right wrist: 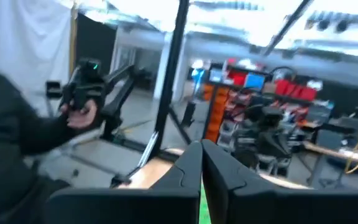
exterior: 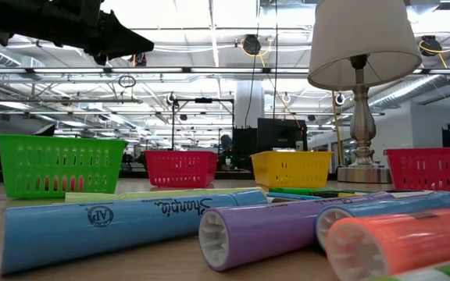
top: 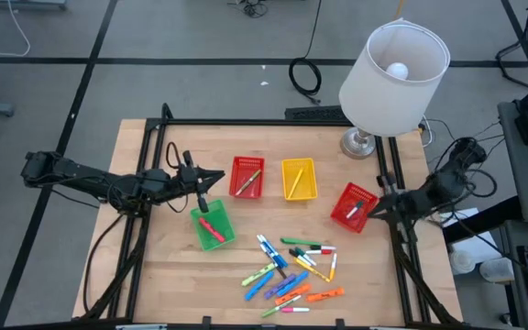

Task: Pick & Place Markers
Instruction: Put the light green highlighter into the green bin

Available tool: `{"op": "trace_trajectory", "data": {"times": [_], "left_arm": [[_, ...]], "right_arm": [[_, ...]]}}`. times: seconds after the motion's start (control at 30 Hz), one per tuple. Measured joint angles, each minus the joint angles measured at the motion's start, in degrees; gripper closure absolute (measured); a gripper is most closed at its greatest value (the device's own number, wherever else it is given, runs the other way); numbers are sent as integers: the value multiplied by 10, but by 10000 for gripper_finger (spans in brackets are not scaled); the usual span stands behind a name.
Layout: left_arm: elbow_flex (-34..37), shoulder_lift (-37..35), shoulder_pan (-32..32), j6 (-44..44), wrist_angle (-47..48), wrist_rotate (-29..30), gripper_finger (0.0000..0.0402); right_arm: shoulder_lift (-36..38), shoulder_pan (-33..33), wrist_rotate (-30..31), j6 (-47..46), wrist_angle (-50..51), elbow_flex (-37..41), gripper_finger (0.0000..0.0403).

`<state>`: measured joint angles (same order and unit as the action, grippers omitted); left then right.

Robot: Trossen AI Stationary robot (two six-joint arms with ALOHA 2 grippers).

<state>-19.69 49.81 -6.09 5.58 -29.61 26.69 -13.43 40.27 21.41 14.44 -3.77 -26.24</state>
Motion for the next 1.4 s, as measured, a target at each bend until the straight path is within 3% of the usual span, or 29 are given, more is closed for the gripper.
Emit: {"op": "trace_trajectory", "data": {"times": [0.23, 0.43, 0.53, 0.67, 0.97, 1.2, 1.4], "left_arm": [[-2, 0, 0, 1, -7, 3, 364], [-2, 0, 6, 4, -13, 4, 364], [-2, 0, 15, 3, -17, 3, 364], [-3, 0, 24, 8, -17, 3, 364], [-3, 0, 19, 58, -23, 3, 364], [-4, 6, 14, -72, -2, 4, 364], [-95, 81, -22, -166, 157, 1, 364]], "right_arm": [[64, -44, 42, -44, 22, 89, 403], [73, -85, 24, -70, 8, 135, 403], [73, -111, 16, -48, -63, 179, 403], [76, -144, -38, -35, -127, 212, 403], [76, -171, -37, 27, -190, 220, 403], [76, -171, -36, 22, -187, 220, 403], [75, -170, -38, 34, -142, 220, 403]]}}
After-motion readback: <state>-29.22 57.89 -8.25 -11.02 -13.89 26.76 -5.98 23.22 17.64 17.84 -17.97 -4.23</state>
